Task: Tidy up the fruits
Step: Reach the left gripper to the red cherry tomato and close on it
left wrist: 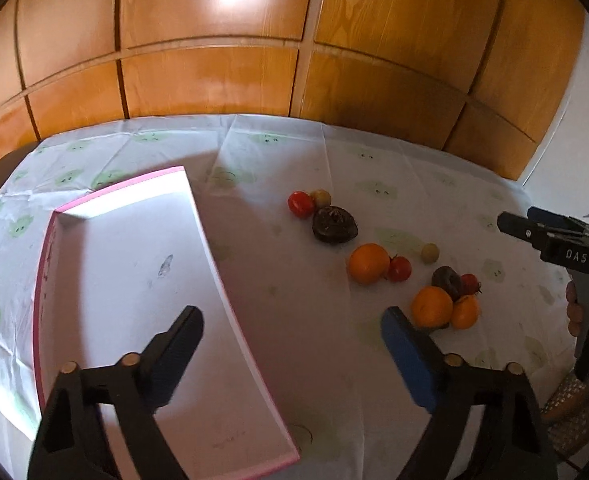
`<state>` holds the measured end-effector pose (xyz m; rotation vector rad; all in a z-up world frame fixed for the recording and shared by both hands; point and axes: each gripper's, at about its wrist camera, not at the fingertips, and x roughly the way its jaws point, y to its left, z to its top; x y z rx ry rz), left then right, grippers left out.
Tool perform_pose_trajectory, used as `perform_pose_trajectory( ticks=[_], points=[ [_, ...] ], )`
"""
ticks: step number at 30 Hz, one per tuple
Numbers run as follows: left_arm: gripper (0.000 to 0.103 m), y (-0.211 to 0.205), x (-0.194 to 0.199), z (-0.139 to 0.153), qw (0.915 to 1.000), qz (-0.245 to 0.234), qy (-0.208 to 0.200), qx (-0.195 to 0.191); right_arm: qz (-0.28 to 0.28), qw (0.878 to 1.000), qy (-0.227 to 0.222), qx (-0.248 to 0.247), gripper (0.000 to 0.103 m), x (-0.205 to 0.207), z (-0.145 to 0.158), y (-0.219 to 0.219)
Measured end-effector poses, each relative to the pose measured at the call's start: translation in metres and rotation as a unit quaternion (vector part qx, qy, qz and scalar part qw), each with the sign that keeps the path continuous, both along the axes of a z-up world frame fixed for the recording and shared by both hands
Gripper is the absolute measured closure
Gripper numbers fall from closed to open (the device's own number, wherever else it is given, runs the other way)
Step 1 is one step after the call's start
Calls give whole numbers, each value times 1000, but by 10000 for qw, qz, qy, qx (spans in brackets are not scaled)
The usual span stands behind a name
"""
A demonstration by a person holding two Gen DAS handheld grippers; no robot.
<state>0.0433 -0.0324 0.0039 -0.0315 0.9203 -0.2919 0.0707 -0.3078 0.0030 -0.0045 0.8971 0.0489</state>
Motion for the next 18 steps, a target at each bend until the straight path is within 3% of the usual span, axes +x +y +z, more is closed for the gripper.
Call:
perform_pose_trajectory(
  ticks=[4,8,12,15,18],
  points=[
    [33,-3,27,0,9994,-50,322,-143,-210,9991,291,220,11,8,-15,-11],
    [44,-11,56,3,9986,-115,466,-226,-249,9987,145,431,12,8,-11,-14],
    [67,-19,91,-4,9978,-67,646,-157,-283,9980,61,558,12,8,-7,-17],
    [78,-27,112,-10,9976,-147,672,-68,-288,9977,-10,608,12,9,-3,-19],
    [80,-29,131,-13,9964,-163,797,-254,-313,9975,-34,631,12,10,-2,-19]
  ],
)
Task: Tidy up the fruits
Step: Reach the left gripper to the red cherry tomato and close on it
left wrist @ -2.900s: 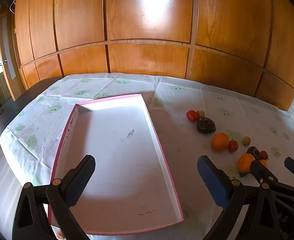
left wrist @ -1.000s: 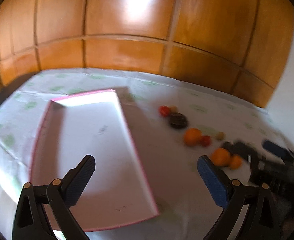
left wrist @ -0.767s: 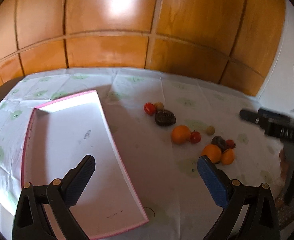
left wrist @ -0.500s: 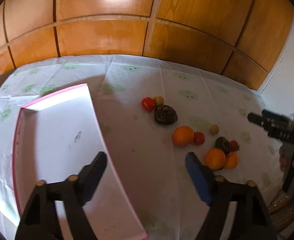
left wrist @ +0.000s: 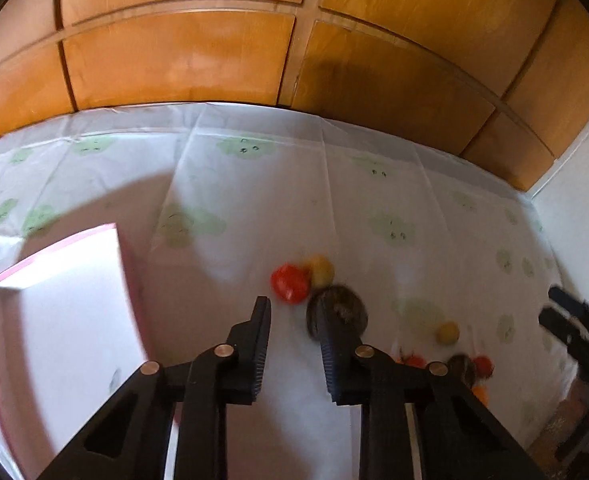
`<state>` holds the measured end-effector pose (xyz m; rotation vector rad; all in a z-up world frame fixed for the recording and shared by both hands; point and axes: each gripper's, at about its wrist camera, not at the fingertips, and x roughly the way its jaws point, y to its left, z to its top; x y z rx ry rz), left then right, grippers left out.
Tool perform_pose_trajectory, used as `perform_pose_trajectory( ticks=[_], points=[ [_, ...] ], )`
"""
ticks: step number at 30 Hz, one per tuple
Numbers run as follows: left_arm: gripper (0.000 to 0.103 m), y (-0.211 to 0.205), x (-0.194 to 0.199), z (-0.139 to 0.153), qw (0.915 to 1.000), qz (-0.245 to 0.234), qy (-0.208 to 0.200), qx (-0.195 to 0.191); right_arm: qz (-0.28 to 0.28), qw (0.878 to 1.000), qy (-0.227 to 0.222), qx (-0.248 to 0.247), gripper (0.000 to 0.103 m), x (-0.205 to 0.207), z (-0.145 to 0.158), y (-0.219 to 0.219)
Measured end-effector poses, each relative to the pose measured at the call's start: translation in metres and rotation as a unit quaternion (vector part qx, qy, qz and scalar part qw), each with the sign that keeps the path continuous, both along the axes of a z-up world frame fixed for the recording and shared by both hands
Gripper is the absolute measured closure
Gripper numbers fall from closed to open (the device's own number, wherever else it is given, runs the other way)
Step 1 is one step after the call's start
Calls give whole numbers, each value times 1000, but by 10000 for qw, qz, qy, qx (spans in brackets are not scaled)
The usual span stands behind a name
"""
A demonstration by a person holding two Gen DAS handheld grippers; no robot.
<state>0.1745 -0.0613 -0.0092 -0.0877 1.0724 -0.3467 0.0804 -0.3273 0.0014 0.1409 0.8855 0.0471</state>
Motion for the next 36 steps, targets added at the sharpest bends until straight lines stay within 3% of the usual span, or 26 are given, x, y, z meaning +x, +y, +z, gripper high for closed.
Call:
perform_pose_trajectory(
  ticks=[3,8,11,19,21,25,28,30,32,36],
  points=[
    [80,1,20,-10,9988,193,308,-316,-35,10000,0,1,12,1,0,-1],
    [82,-10,37,-27,9978,259,543,-267,-129,9999,24,79,12,1,1,-6],
    [82,-20,37,-28,9992,111,390,26,-143,9998,14,104,12,0,2,-7],
    [81,-23,35,-34,9987,-397,194,249,-149,9998,48,82,12,2,1,-7],
    [73,-27,36,-35,9982,-472,149,343,-154,9998,66,78,12,2,1,-7],
    [68,-33,39,-39,9982,-477,211,303,-188,9997,91,83,12,3,0,-8],
    [58,-27,38,-41,9983,-447,273,259,-203,9997,99,83,12,4,-1,-8],
    [62,-21,40,-43,9985,-375,343,182,-196,9997,98,50,12,5,-1,-8],
    [78,-18,40,-44,9983,-356,464,51,-197,9997,115,3,12,5,-3,-7],
    [78,-22,38,-46,9983,-346,460,36,-257,9995,171,-82,12,6,-6,-8]
  ],
)
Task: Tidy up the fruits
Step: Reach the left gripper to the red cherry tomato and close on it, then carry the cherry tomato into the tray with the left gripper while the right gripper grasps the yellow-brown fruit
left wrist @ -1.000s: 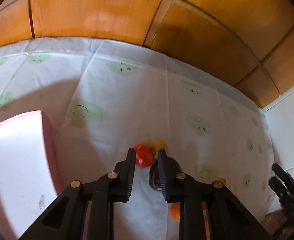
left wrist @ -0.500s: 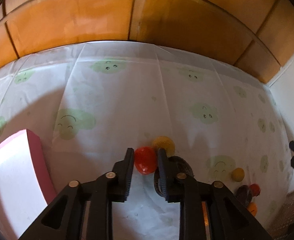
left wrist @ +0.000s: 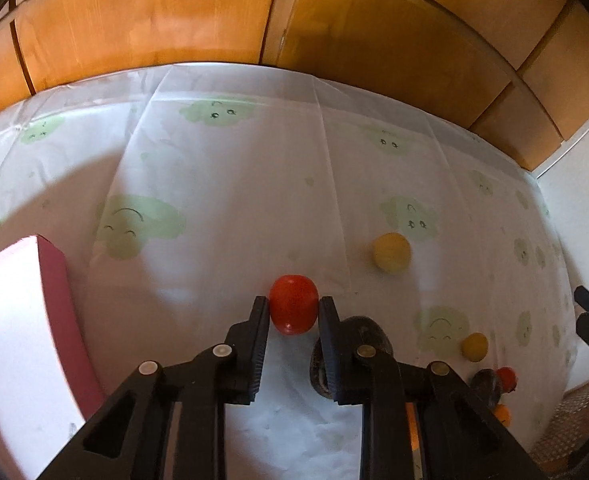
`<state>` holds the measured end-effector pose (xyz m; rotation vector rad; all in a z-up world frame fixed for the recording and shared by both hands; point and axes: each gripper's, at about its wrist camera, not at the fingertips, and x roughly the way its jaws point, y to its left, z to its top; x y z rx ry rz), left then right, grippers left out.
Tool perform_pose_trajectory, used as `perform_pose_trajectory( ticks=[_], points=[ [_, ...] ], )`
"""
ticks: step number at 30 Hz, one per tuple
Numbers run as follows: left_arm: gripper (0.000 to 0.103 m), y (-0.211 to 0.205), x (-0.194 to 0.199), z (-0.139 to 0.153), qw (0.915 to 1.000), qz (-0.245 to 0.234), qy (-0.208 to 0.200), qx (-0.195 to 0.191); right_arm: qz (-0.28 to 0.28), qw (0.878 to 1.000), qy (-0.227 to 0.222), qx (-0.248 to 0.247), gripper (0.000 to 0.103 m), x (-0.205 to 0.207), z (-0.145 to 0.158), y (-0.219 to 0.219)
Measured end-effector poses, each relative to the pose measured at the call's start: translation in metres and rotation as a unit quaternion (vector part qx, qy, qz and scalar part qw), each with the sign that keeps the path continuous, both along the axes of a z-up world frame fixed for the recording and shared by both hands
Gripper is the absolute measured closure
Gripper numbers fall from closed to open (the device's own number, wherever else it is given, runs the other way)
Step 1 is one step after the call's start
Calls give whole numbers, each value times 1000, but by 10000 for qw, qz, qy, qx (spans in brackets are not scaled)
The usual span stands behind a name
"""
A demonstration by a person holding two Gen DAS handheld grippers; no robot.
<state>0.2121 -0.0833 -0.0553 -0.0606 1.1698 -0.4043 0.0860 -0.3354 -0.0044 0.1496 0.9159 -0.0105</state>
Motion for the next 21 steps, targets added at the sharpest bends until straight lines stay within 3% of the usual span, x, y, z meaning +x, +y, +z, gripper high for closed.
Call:
perform_pose_trajectory(
  ticks=[7,13,21],
  points=[
    [78,-10,-1,-2,9999,117,-37,-4,-48,9997,193,120,17,2,-7,-4],
    [79,5,-17,17,9983,293,-440,-227,119,9983,431,373,29,7,-17,2],
    [79,28,-61,54,9936,132,-1054,-382,408,9953,676,563,32,38,-32,28]
  ],
)
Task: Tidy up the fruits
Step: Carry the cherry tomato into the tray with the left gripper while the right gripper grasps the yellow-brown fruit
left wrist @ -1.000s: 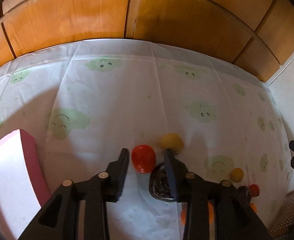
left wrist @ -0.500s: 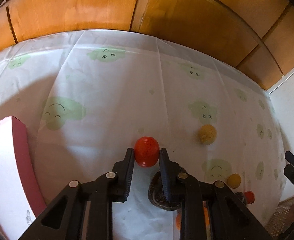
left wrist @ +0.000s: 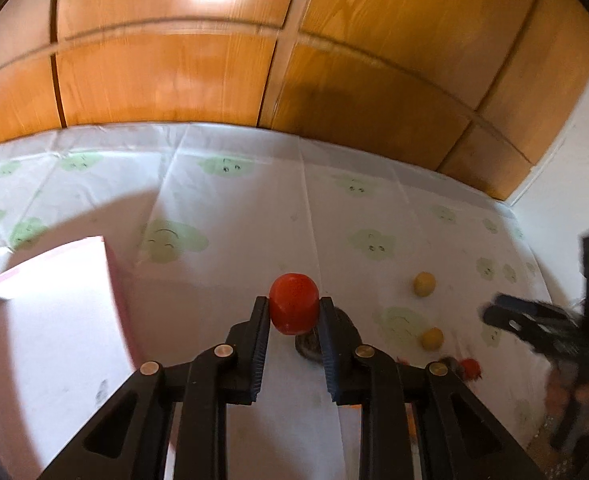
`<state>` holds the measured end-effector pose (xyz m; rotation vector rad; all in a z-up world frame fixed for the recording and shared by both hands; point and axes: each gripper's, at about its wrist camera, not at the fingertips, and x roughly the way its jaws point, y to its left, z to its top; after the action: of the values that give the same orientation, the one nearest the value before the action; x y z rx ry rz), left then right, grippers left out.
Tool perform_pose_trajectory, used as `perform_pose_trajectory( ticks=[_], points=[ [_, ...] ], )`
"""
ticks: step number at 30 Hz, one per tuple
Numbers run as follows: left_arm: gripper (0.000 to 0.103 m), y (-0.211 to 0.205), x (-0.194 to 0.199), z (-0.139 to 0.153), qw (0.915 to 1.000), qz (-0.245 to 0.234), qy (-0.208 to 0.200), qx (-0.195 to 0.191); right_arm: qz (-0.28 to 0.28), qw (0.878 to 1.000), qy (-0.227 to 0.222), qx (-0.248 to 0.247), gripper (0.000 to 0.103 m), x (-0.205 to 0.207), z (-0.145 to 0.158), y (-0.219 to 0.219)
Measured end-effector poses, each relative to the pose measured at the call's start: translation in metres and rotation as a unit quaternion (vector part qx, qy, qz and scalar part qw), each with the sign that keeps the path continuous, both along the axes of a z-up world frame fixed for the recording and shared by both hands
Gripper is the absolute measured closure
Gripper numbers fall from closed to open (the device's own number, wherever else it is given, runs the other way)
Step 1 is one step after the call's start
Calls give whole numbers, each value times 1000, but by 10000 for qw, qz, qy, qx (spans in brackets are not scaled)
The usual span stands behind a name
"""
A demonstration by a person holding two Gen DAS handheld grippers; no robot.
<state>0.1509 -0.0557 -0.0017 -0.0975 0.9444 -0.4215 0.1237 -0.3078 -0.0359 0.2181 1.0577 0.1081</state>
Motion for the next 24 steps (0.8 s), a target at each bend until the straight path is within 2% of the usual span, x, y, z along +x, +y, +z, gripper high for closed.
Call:
perform_pose_trajectory(
  ticks=[3,7,9,12,14,16,19,24],
  points=[
    [79,14,-16,8,9999,25,-110,-65,-27,9998,154,-157,32,20,-12,7],
    [79,40,-31,13,9995,211,-138,-167,-172,9992,323,-150,48,42,-27,4],
    [79,60,-36,13,9989,412,-110,-206,-203,9990,398,-92,58,49,-34,2],
    [79,90,-37,7,9968,789,-39,-147,-38,9991,423,22,67,54,-37,8],
    [79,108,-32,-1,9943,1053,112,-98,141,9985,504,-168,68,54,-41,19],
    [79,123,-25,-12,9905,1338,315,-84,204,9969,482,-594,77,52,-45,27],
    [79,134,-14,-25,9862,1590,465,55,133,9974,472,-520,77,52,-45,25],
    [78,133,7,-32,9842,1686,510,154,156,9975,460,-504,77,52,-45,22]
  ],
)
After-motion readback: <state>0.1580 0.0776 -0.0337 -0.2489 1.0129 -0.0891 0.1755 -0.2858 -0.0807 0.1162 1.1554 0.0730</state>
